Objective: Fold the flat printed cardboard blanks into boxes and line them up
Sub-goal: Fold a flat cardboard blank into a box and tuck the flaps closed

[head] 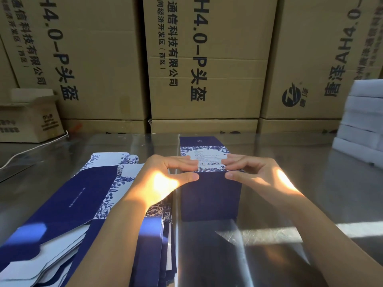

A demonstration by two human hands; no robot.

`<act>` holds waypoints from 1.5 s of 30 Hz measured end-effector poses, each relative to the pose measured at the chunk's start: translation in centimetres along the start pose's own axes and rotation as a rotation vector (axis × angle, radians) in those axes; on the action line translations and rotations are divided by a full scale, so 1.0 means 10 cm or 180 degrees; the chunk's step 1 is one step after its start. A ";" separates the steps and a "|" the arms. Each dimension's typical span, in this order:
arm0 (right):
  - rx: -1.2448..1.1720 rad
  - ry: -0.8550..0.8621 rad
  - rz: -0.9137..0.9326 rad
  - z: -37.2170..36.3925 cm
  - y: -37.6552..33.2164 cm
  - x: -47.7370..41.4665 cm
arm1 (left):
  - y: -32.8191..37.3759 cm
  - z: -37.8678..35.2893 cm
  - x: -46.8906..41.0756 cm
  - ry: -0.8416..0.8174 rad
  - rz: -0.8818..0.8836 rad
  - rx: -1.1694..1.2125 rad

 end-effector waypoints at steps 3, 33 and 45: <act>0.0047 0.0004 0.0005 0.00 0.00 -0.01 | -0.01 -0.01 -0.02 -0.0023 0.0043 0.0112; 0.0379 0.0059 0.0246 -0.02 -0.03 -0.03 | 0.00 -0.06 0.01 0.0194 -0.0066 -0.0111; 0.0876 0.0301 0.0299 -0.22 -0.03 -0.05 | 0.12 -0.35 0.06 0.0826 -0.0779 -0.0522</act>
Point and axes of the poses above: each hand's wrist, its own x-axis away from the middle knuckle, its own z-axis out of the back of the hand, y = z × x, the point moved 5 cm from there along -x, towards the middle knuckle, and after that the axes turned 4 degrees about z, right-handed, at the moved point
